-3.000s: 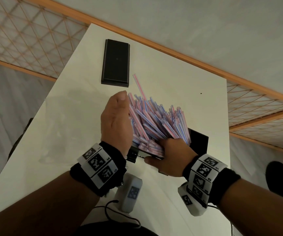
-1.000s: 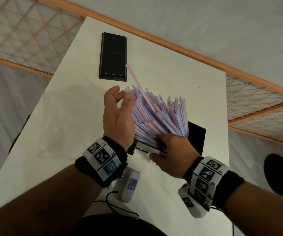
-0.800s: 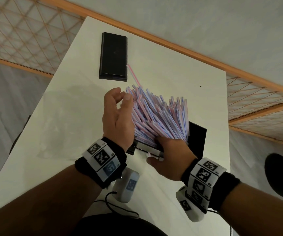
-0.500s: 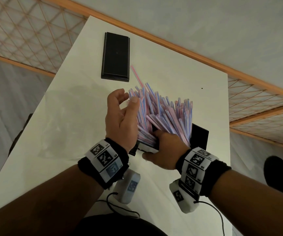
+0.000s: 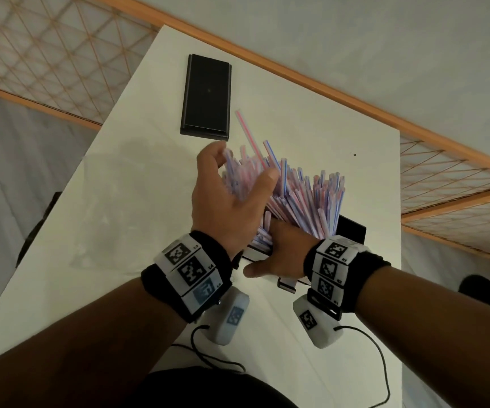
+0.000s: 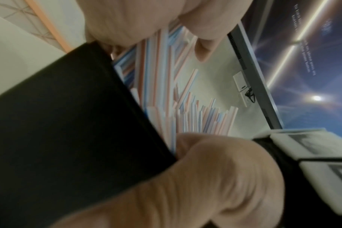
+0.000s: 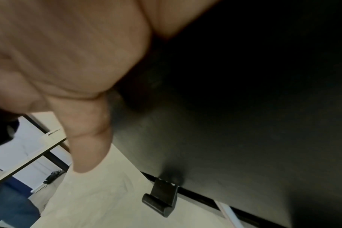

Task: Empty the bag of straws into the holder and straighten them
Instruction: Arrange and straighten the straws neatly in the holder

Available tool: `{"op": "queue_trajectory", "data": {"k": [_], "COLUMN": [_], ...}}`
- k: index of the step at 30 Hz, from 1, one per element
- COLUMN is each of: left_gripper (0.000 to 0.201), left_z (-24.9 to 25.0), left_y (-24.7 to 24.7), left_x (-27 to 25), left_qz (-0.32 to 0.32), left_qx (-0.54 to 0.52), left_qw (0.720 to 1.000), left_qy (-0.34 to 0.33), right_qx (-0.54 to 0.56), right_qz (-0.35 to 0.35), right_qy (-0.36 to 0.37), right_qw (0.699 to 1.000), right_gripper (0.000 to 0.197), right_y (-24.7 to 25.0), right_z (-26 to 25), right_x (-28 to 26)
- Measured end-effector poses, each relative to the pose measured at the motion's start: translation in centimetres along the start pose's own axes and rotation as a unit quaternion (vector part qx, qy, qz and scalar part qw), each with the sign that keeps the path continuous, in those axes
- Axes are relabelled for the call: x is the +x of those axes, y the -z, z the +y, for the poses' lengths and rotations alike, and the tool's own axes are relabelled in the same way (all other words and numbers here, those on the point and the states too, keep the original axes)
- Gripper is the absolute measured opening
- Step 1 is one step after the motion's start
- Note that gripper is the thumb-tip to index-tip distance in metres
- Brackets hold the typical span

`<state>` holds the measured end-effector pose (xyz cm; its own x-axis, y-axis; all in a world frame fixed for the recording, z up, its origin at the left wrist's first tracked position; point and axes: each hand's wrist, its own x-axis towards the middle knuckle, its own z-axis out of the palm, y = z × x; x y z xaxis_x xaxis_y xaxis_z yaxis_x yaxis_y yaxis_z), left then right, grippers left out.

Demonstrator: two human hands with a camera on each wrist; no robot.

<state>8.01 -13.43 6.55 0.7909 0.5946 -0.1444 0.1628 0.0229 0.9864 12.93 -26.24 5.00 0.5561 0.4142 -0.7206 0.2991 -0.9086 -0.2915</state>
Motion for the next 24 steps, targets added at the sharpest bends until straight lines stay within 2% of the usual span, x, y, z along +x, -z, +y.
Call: {"op": "queue_trajectory", "data": {"k": [1,4,6,9,11,13,16,20,24], "left_gripper": [0.075,0.064,0.055,0.044,0.044,0.041,0.035,0.037,0.035], "left_z": [0.3,0.5,0.4,0.3,0.3,0.1,-0.8,-1.3,-1.4], "left_y": [-0.1,-0.4,-0.4,-0.2,0.0,0.1,0.0,-0.4,-0.3], "left_x": [0.2,0.8,1.0,1.1,1.1,1.1,0.9,0.4,0.4], "left_qz": [0.006,0.024,0.036,0.049,0.047,0.045,0.054,0.037,0.045], "left_qx": [0.006,0.003,-0.012,-0.035,-0.051,-0.046,0.015,0.038,-0.001], "left_qw": [1.0,1.0,0.999,0.997,0.996,0.996,0.996,0.996,0.997], "left_qy": [-0.006,-0.018,-0.029,-0.047,-0.06,-0.057,-0.074,-0.065,-0.058], "right_qx": [0.004,0.046,0.058,0.063,0.075,0.05,0.016,0.002,-0.02], "right_qz": [-0.008,-0.005,0.013,0.079,0.108,0.124,0.12,0.16,0.242], "right_qy": [-0.012,-0.031,-0.02,0.031,0.049,0.028,0.009,0.069,0.096], "right_qw": [1.0,0.998,0.998,0.994,0.99,0.991,0.993,0.985,0.965], "right_gripper": [0.065,0.059,0.055,0.053,0.068,0.08,0.087,0.056,0.055], "right_y": [0.2,0.6,0.8,0.9,0.9,0.9,0.2,-1.0,-1.4], "right_z": [-0.1,-0.2,-0.4,-0.1,0.3,0.6,0.6,0.6,0.9], "right_x": [0.1,0.3,0.0,-0.4,-0.7,-1.4,-2.1,-3.4,-5.6]}}
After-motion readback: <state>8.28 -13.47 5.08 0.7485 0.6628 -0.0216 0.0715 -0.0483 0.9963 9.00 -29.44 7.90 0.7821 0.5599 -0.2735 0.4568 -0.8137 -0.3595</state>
